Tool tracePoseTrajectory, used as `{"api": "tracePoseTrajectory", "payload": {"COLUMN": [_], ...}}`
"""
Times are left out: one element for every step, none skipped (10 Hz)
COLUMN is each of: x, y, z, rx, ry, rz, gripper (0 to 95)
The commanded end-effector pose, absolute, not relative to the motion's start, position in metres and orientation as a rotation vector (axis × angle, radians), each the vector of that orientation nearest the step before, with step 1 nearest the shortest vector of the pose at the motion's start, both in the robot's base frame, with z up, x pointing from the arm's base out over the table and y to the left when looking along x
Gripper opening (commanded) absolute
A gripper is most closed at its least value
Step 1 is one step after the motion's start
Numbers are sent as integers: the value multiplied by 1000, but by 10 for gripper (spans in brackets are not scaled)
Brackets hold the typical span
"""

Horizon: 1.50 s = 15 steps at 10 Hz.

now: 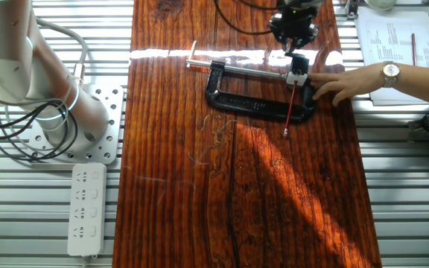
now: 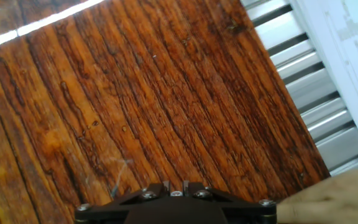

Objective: Sharpen the pencil with a pencil sharpener

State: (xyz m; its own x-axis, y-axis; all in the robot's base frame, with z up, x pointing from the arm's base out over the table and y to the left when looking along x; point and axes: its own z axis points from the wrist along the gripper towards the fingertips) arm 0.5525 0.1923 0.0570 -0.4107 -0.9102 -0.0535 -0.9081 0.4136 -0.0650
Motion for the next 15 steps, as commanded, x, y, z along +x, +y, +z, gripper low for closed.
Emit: {"api": "tracePoseTrajectory", "payload": {"x": [552,552,552,552,553,554,555,556,558,562,565,569,569,569,572], "y": [192,192,192,192,191,188,185,184,184,184,184,183,182,181,180], "z": [54,50,49,49,48,47,46,44,42,42,41,39,35,33,34], "rx": [-1643,-1638,-1633,-1634,-1644,-1648,-1648,-1645,-1637,-1634,-1641,-1642,-1636,-1632,-1641], "ry": [2562,2552,2552,2545,2525,2518,2520,2518,2519,2520,2516,2521,2519,2516,2514], "rz": [-57,-67,-69,-75,-83,-88,-86,-81,-79,-82,-83,-84,-79,-83,-88], "gripper": [0,0,0,0,0,0,0,0,0,0,0,0,0,0,0]}}
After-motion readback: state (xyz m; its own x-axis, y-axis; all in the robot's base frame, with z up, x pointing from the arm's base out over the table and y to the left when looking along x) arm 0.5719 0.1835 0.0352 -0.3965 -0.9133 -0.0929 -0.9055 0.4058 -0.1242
